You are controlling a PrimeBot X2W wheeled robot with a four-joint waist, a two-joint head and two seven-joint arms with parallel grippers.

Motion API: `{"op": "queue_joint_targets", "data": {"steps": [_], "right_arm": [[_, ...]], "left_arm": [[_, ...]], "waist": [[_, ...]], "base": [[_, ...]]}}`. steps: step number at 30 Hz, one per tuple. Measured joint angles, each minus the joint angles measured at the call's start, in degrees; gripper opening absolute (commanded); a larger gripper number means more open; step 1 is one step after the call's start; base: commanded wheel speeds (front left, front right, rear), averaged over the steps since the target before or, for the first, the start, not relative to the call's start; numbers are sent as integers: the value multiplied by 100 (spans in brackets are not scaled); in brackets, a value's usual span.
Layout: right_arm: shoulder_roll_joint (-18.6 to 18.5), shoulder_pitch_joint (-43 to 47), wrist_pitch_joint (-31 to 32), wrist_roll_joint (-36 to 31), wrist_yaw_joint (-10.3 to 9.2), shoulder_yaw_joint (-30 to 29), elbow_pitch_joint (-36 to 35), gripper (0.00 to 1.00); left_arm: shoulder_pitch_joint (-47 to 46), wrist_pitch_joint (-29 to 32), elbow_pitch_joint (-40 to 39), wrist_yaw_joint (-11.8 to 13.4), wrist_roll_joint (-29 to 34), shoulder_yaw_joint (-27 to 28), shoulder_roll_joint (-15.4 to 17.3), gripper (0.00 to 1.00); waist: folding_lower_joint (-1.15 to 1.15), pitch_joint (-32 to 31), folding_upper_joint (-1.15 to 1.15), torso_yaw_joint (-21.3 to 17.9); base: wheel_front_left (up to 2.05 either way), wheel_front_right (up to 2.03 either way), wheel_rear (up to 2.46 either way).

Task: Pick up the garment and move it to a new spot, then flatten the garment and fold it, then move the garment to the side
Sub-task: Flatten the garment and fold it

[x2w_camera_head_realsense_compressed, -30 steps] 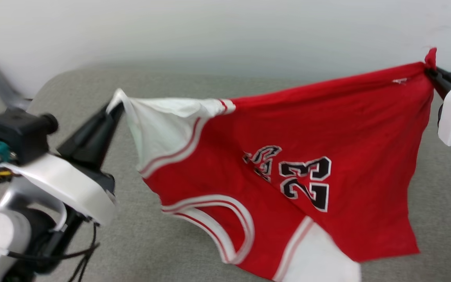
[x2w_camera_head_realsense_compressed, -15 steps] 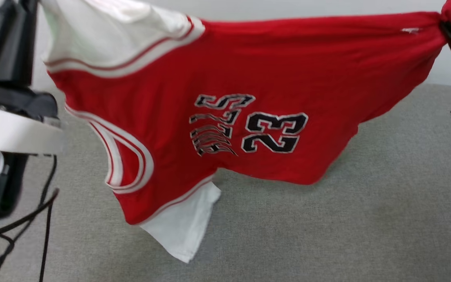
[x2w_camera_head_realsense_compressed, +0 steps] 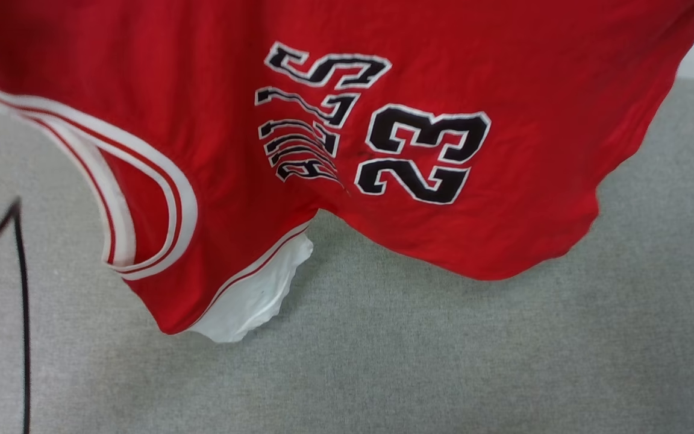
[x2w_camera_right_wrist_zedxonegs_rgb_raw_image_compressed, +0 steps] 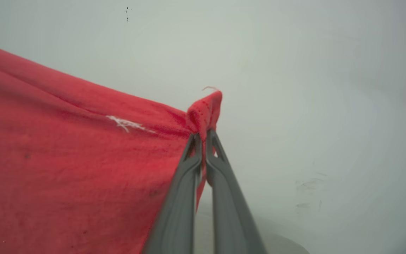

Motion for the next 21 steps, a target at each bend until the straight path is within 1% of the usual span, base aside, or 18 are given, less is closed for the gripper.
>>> {"op": "queue_joint_targets", "data": {"steps": [4, 7, 12, 16, 21], "right_arm": [[26, -474, -46, -135, 0, -69, 2, 0], [18, -941, -129, -296, 0, -99, 112, 0], [-93, -1850, -383, -546, 1, -74, 587, 0], [-225, -2667, -720, -800, 2, 79, 1245, 0], [-192, -3657, -1210, -1187, 4, 172, 2229, 0]], "left_arm": [[-640, 189, 332, -353, 54, -13, 140, 0], [-1202, 333, 653, -683, 86, -31, 204, 0], [-2275, 525, 1427, -1296, 257, -171, 231, 0], [-3233, 616, 2230, -1792, 493, -387, 63, 0], [-4587, 583, 3412, -2309, 988, -709, -372, 0]], "waist": [[0, 385, 0, -7], [1, 730, 0, -10], [1, 1369, 0, 5], [2, 1869, 0, 28], [2, 2429, 0, 63]], "base": [[0, 0, 0], [0, 0, 0], [0, 0, 0], [0, 0, 0], [0, 0, 0]]}}
